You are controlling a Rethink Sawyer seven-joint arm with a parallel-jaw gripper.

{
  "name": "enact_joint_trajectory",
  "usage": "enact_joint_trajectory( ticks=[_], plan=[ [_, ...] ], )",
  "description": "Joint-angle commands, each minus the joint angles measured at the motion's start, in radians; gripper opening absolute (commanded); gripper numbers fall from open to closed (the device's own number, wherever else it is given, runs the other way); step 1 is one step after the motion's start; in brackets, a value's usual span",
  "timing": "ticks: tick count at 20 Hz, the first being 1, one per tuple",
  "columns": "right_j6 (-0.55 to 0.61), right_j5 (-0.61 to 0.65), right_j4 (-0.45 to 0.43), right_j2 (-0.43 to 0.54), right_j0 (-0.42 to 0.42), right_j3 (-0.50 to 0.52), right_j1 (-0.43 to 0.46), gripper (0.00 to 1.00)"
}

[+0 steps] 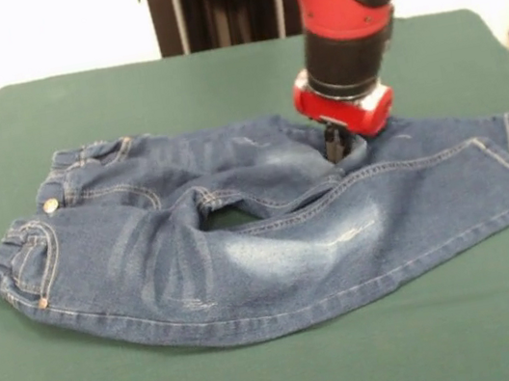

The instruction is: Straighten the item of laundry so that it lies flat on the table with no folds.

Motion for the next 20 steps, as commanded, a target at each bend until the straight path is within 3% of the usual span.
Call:
enact_joint_trajectory(
  ticks=[1,6,11,20],
  plan=[
    [-0.086,-0.068,-0.167,0.104,-0.163,0.046,0.114,0.00],
    [0.000,0.010,-0.205,0.119,-0.169,0.066,0.060,0.00],
    [0.089,0.050,-0.185,0.124,-0.132,0.046,0.054,0.00],
    [0.120,0.083,-0.160,0.128,-0.116,0.049,0.030,0.00]
  ],
)
